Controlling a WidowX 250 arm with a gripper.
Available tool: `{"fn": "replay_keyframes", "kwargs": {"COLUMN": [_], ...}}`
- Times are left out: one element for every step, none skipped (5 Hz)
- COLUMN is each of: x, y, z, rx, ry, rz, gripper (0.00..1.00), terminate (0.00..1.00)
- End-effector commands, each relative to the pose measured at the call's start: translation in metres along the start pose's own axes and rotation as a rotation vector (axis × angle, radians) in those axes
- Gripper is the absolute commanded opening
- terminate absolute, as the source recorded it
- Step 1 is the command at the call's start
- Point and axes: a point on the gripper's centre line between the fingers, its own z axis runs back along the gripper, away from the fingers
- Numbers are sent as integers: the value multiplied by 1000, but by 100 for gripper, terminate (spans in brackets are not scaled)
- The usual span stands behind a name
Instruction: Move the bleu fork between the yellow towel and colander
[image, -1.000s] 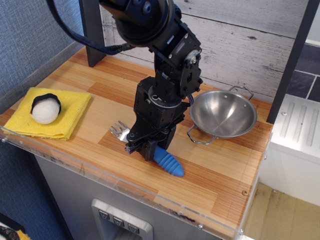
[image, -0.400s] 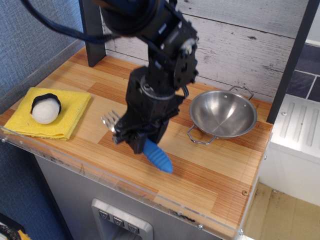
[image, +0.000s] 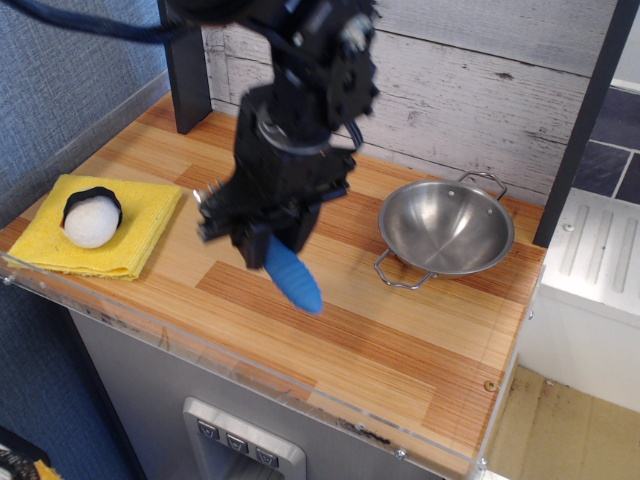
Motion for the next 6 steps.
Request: {"fn": "replay_keyframes", "kwargs": {"x": [55,71,77,82,87,96], "y": [7,6,0,-7,-13,-19], "z": [12,6,-1,-12,-24,-31], "rx": [-66,-64,-48,-28,-34,-49], "ry": [-46,-47,-64,-96,-125,-134], "rz": [-175,-273,-375,-500,-545,-572], "gripper": [0,0,0,0,0,0], "terminate": [0,0,0,0,0,0]}}
